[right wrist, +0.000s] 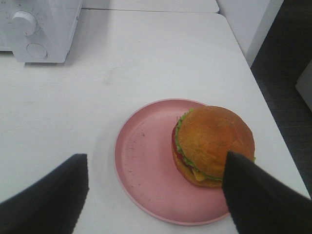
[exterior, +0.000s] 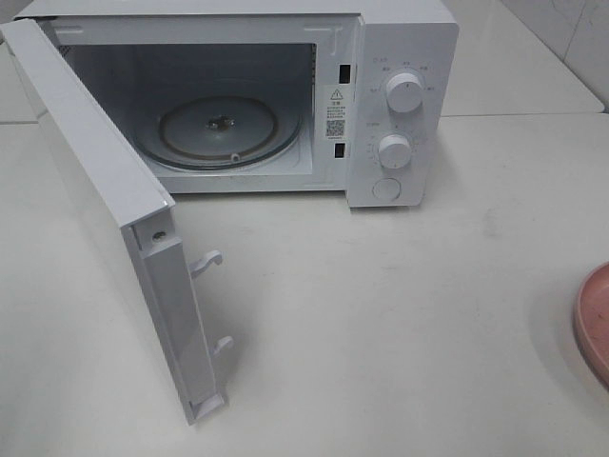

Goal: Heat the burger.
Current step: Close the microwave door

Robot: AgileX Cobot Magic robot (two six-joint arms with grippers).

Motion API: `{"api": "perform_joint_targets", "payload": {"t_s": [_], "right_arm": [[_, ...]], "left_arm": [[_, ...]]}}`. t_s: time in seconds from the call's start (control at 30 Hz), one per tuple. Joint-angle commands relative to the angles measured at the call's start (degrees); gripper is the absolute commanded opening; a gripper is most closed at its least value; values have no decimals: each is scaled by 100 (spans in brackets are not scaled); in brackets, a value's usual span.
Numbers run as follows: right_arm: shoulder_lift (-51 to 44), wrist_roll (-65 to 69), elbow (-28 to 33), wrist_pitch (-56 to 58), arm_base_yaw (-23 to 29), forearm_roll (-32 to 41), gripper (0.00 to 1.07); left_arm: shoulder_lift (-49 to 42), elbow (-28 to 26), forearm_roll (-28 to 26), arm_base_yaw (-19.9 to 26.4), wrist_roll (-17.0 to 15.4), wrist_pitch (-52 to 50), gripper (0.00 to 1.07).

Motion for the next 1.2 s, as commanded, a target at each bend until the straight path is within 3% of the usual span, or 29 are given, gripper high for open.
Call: {"api": "perform_joint_targets", "payload": {"t_s": [0.03,0.17,0.23,0.27,0.3,0.33,0.37,0.4,0.43,0.47,0.7,0.73,0.77,0.83,0.93,1.0,1.1,1.13,1.2], "right_arm": [[-155,-57,0,-34,-34,-52,76],[-155,-57,0,-34,-34,-52,76],[-155,-57,0,-34,-34,-52,76],[-155,-57,0,-34,-34,-52,76],[-155,-57,0,-34,-34,-52,76],[-155,-57,0,-34,-34,-52,76],[-155,-57,0,-34,-34,-52,76],[-155,-57,0,-34,-34,-52,76],[-155,-57,0,-34,-34,-52,76],[-155,-57,0,-34,-34,-52,76],[-155,-57,0,-34,-34,-52,76],[-155,-57,0,-34,-34,-52,76],[-155,-57,0,-34,-34,-52,76],[-155,-57,0,-34,-34,-52,76],[-155,-57,0,-34,-34,-52,76],[-155,-57,0,-34,-34,-52,76],[-155,-57,0,-34,-34,-52,76],[-155,-57,0,-34,-34,-52,76],[-155,-57,0,-34,-34,-52,76]], "left_arm": [[693,-23,-74,-34,-23,-539,74],[1238,-23,-109,-34,183,-848,64],[1748,-23,-350,-34,676,-1140,45],[1748,-23,-350,-34,676,-1140,45],[2068,-23,-619,-34,1049,-1346,30],[2240,-23,-791,-34,1243,-1473,21],[2240,-23,-791,-34,1243,-1473,21],[2567,-23,-1134,-34,1570,-1748,4],[2567,-23,-1134,-34,1570,-1748,4],[2830,-23,-1461,-34,1788,-2017,0],[3432,80,-1925,-34,2120,-2985,0],[3564,229,-2143,-34,2315,-3426,0],[3564,229,-2143,-34,2315,-3426,0],[3678,544,-2716,-160,2710,-4280,0],[3701,636,-2807,-281,2796,-4503,0],[3816,865,-2830,-922,2939,-5288,0],[3873,922,-2813,-1123,2939,-5506,0],[4011,1043,-2819,-1461,2916,-5942,0],[4102,1106,-2819,-1604,2865,-6165,0]]}}
